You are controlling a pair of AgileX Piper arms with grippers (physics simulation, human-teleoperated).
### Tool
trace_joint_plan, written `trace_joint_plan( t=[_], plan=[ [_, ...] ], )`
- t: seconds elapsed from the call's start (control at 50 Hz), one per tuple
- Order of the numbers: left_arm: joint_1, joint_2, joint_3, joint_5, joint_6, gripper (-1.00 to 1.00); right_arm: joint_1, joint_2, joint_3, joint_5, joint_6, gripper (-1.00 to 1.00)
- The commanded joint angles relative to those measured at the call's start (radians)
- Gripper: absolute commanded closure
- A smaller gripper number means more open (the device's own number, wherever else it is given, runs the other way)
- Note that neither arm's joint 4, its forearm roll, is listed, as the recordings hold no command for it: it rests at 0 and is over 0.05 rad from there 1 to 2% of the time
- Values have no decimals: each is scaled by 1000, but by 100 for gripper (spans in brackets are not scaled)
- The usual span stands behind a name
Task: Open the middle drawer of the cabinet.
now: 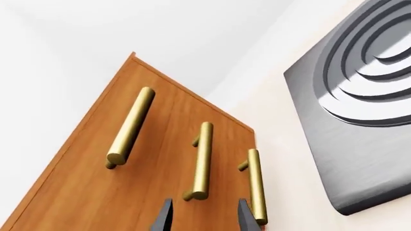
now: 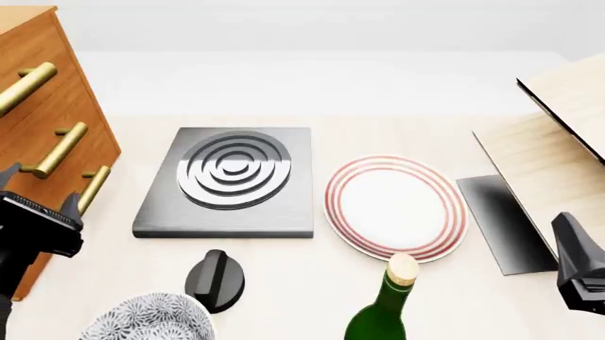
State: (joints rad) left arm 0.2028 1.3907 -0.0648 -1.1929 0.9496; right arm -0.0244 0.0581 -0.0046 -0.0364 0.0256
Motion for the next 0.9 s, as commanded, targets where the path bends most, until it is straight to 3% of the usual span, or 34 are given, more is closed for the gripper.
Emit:
trace_joint_plan(
  t=[0.02,0.9],
  plan=[
    [27,27,-23,-24,23,-100,0,0,0,0,0,-100],
    [54,167,-175,-26,95,-100,0,0,0,0,0,-100]
  ],
)
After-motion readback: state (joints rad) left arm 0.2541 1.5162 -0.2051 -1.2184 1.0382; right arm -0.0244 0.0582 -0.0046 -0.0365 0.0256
